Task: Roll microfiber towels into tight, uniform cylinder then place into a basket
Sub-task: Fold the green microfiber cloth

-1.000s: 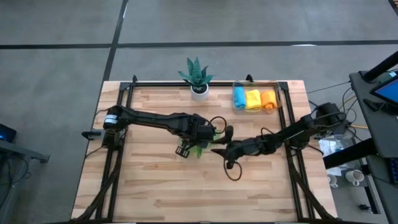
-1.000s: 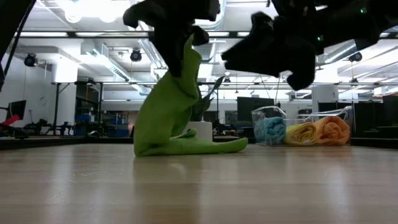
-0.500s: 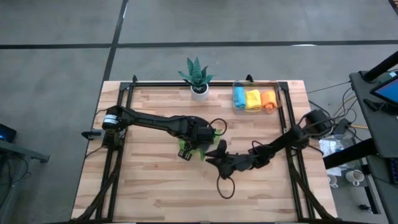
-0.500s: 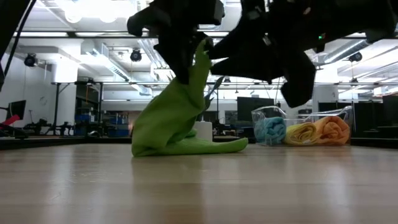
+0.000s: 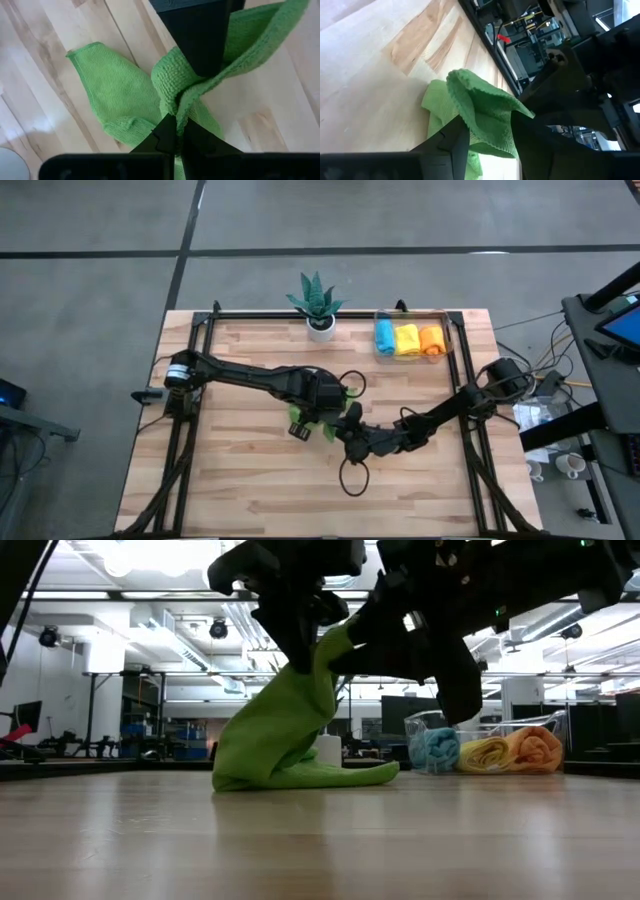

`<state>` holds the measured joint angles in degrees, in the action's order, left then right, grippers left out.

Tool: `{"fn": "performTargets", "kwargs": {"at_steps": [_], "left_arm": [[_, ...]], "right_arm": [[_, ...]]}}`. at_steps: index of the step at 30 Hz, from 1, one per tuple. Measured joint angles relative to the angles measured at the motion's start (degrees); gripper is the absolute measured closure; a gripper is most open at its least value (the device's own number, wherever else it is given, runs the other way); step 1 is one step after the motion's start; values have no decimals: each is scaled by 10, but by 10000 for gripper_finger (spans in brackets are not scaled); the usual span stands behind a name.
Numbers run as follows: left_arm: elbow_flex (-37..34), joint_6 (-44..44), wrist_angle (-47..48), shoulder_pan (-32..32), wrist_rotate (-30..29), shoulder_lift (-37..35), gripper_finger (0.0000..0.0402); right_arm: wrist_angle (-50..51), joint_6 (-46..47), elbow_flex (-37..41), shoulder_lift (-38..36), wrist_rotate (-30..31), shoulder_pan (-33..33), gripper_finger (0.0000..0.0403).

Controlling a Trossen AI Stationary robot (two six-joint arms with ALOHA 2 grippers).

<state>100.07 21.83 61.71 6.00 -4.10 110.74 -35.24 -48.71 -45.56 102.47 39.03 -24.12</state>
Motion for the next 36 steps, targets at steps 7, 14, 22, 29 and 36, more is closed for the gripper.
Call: {"fn": "performTargets", "kwargs": {"at_steps": [7, 14, 22, 29, 36], "left_arm": [[0, -1, 3, 0, -1, -1, 401], [0, -2, 23, 0, -27, -15, 401], [1, -34, 35, 6, -119, -125, 401], [1, -66, -2, 31, -245, -220, 401], [-6, -84, -17, 57, -433, -266, 401]], "right_arm": [[13, 8, 0, -1, 0, 0, 322], [22, 39, 0, -13, 20, 0, 392], [122, 145, 8, -112, 106, 4, 395], [152, 257, 13, -200, 207, 8, 395], [139, 295, 17, -244, 211, 8, 395]]}}
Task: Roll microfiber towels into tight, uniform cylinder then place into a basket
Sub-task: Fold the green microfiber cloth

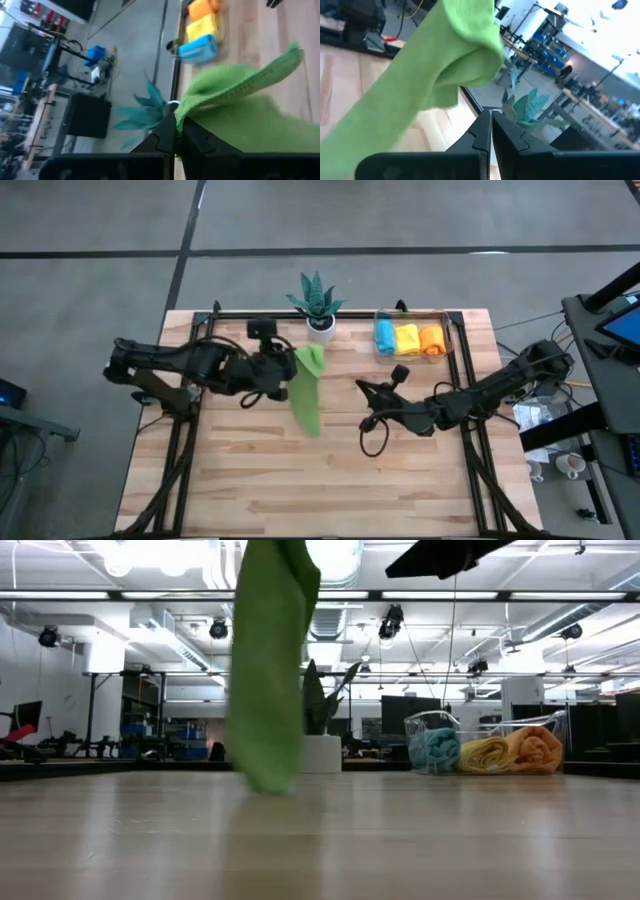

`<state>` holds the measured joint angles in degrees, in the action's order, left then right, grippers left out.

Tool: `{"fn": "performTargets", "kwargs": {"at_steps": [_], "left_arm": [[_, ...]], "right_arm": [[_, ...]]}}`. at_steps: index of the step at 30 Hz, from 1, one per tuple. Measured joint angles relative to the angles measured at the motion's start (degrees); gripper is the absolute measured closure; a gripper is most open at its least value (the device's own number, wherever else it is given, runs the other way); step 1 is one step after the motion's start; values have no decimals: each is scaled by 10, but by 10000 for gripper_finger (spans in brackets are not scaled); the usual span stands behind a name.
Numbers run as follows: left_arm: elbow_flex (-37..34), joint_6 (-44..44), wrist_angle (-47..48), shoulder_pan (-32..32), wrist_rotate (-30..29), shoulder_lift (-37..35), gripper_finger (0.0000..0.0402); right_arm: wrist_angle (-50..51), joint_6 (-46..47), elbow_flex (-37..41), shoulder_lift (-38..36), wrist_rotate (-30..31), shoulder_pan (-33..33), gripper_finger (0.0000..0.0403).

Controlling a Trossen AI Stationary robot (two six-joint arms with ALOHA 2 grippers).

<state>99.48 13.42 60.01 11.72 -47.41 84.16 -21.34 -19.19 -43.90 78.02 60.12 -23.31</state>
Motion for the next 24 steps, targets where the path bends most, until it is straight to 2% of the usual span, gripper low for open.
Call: {"fn": "performTargets", "kwargs": {"at_steps": [2, 4, 6, 8, 10, 12, 13, 14, 17, 18, 20, 24], "left_arm": [[-11, -3, -2, 0, 23, 1, 401], [-26, 22, -4, -1, 66, 1, 401], [-43, 54, -6, -1, 79, 2, 401], [-54, 97, -6, 0, 56, 10, 401], [-55, 127, -9, -1, 6, 19, 401], [-33, 141, -15, -9, -14, 30, 401], [-18, 140, -18, -13, 1, 33, 401], [-4, 138, -27, -18, 44, 34, 401], [14, 124, -82, -34, 218, 34, 401], [14, 115, -93, -38, 247, 35, 401], [14, 98, -77, -43, 259, 35, 401], [12, 26, 35, -46, 258, 40, 401]], "right_arm": [[-12, -24, 0, 0, -1, 1, 395], [-17, -33, -5, -2, -1, 1, 395], [-16, -32, -6, -6, -1, 1, 395], [-11, -20, -5, -7, -4, 0, 395], [1, -6, -4, -6, -5, -1, 395], [9, 4, -4, -4, -5, -1, 394], [14, 9, -4, -3, -5, 0, 394], [17, 11, -4, 0, -6, 0, 394], [18, 14, -4, 9, -6, 0, 394], [22, 21, -4, 12, -6, 0, 394], [39, 39, -4, 17, -6, 0, 394], [102, 79, -4, 21, -7, 0, 394]]}}
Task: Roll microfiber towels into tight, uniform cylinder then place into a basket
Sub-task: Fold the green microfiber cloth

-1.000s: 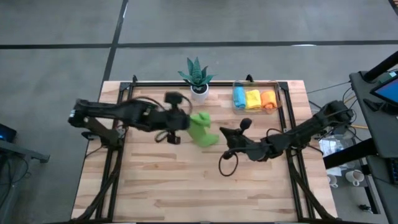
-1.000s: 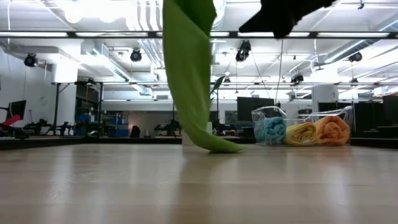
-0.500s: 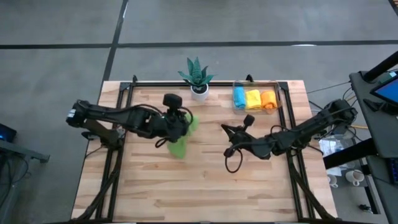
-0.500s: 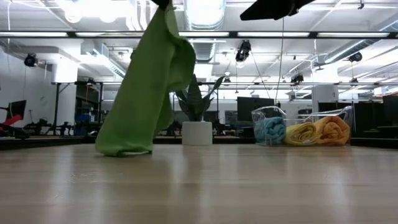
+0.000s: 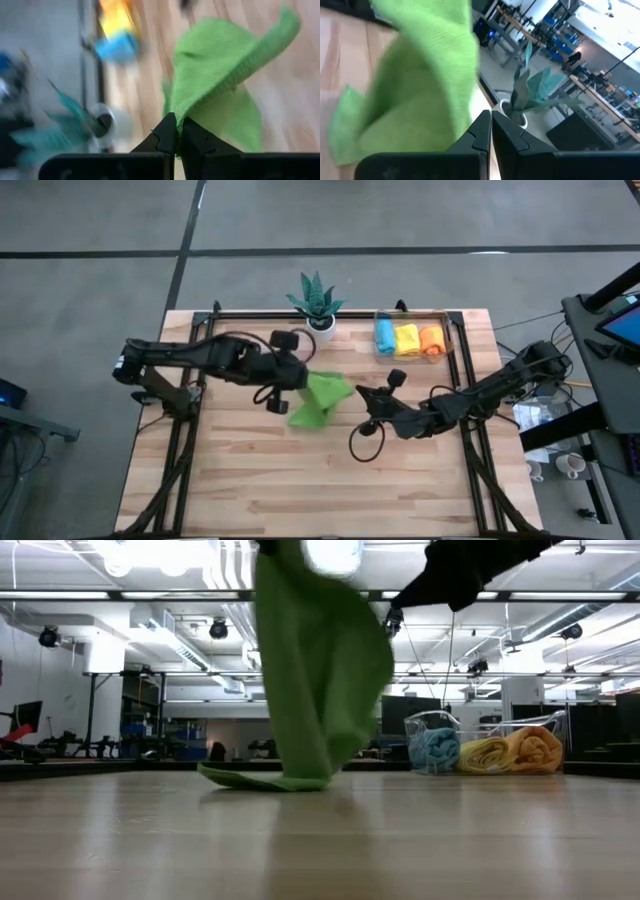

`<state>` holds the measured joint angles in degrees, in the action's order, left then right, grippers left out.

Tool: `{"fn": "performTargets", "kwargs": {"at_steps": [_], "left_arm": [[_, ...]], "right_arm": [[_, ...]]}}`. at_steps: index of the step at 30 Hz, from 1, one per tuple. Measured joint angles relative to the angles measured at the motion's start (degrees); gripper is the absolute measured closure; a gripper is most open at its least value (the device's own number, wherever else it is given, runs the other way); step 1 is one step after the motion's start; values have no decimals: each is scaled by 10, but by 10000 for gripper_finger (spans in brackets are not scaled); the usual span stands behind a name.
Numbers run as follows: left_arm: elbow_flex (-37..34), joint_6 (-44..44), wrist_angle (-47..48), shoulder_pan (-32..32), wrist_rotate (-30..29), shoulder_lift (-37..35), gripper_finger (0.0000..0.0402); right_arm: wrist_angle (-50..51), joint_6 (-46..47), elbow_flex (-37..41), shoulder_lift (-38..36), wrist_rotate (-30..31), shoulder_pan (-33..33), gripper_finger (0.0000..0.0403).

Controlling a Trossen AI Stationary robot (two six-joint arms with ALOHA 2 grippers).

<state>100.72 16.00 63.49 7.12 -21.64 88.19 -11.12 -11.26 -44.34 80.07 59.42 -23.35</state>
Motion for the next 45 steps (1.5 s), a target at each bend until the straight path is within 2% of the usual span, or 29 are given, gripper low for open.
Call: {"fn": "performTargets", "kwargs": {"at_steps": [4, 8, 10, 12, 14, 17, 20, 24, 26, 28, 31, 37, 40, 45], "left_arm": [[-1, -62, 66, 3, -2, 0, 401], [-1, -62, 59, 2, -68, -10, 401], [-1, -62, 58, -1, -81, -12, 401], [-1, -63, 60, -2, -79, -12, 401], [-1, -63, 60, -1, -68, -12, 401], [-1, -63, 60, 2, -18, -12, 401], [2, -83, 56, 4, 100, -12, 401], [2, -112, 5, 7, 271, -12, 401], [3, -111, -15, 13, 303, -12, 401], [6, -108, -20, 15, 295, -12, 401], [6, -108, -11, 14, 235, -15, 401], [2, -95, -15, 13, 113, -14, 401], [2, -91, -15, 8, 92, -6, 401], [2, -79, -16, 3, 91, 9, 401]], "right_arm": [[18, 15, 0, -2, 0, 1, 394], [13, 17, -2, -2, -1, 1, 390], [14, 21, -2, -2, -17, 2, 382], [13, 39, 1, -2, -58, 9, 367], [12, 66, 10, 5, -132, 27, 346], [3, 90, 35, 24, -219, 54, 312], [-54, 68, 55, 42, -279, 72, 283], [-101, 26, 62, 63, -357, 85, 261], [-105, 16, 58, 68, -395, 87, 258], [-107, 14, 53, 75, -426, 87, 257], [-103, 26, 51, 88, -460, 86, 257], [-96, 47, 51, 112, -466, 83, 257], [-101, 48, 51, 110, -476, 73, 257], [-104, 72, 47, 102, -498, 67, 257]]}}
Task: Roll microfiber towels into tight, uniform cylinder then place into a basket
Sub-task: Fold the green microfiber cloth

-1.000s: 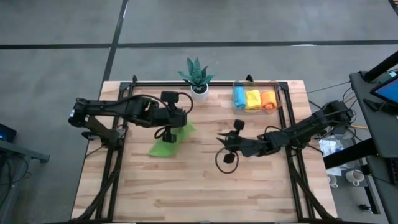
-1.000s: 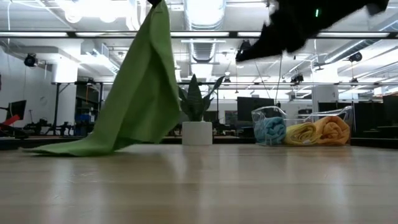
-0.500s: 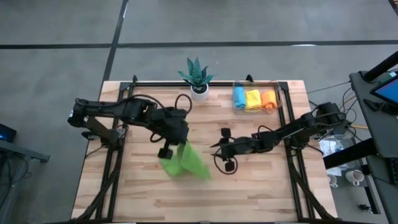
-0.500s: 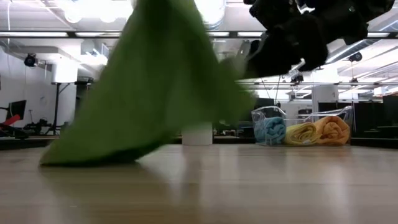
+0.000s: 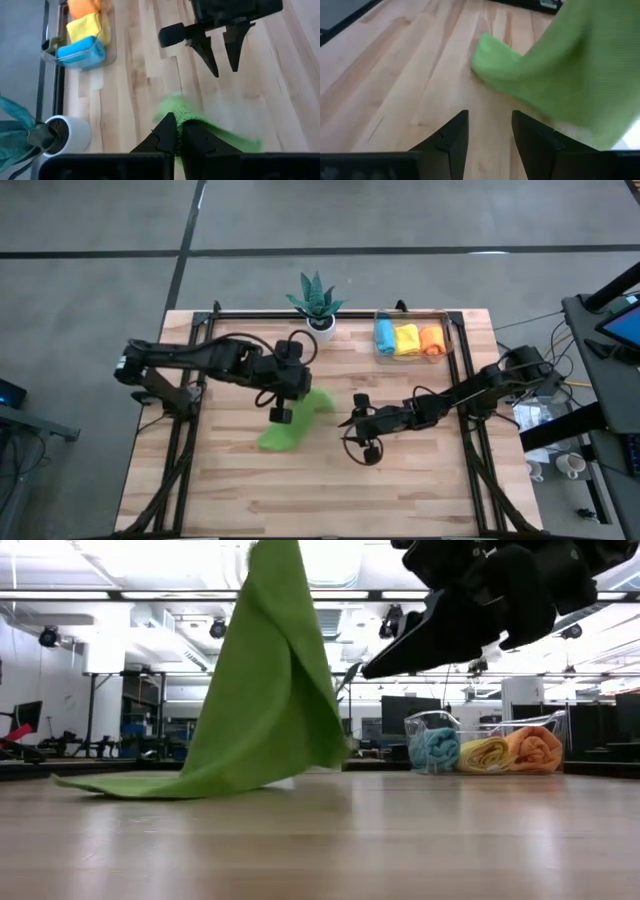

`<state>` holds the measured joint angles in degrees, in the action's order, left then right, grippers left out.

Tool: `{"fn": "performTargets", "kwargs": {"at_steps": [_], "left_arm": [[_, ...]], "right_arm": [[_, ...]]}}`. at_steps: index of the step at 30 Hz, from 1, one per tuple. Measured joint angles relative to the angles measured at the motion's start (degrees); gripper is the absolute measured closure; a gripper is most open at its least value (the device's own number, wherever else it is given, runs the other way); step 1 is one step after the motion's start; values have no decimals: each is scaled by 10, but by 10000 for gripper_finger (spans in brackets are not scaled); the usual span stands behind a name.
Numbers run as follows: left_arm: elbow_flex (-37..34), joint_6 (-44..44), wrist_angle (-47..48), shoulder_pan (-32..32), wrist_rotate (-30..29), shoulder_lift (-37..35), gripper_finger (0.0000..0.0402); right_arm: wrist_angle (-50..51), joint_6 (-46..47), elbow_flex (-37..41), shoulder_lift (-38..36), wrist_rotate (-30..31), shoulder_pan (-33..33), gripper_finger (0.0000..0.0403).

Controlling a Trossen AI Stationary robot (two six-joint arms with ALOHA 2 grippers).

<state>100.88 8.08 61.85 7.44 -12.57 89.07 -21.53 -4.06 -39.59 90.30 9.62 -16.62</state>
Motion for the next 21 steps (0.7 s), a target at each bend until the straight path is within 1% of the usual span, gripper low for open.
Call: {"fn": "performTargets", "kwargs": {"at_steps": [3, 7, 9, 12, 14, 21], "left_arm": [[0, 3, -2, 0, 0, 6, 401], [0, 3, 4, 0, 2, 7, 401], [0, 3, 12, 0, 18, 7, 402], [2, 3, 14, 1, 62, 7, 402], [2, 3, 15, 1, 74, 7, 402], [2, 1, 17, 0, 73, 7, 402]], "right_arm": [[2, 15, 0, 10, 2, 1, 257], [3, 15, 1, 28, 39, 2, 257], [3, 12, -4, 36, 51, 2, 257], [2, 8, -13, 46, 54, 4, 257], [1, 7, -18, 54, 54, 6, 257], [14, 0, -41, 92, 56, 8, 257]]}}
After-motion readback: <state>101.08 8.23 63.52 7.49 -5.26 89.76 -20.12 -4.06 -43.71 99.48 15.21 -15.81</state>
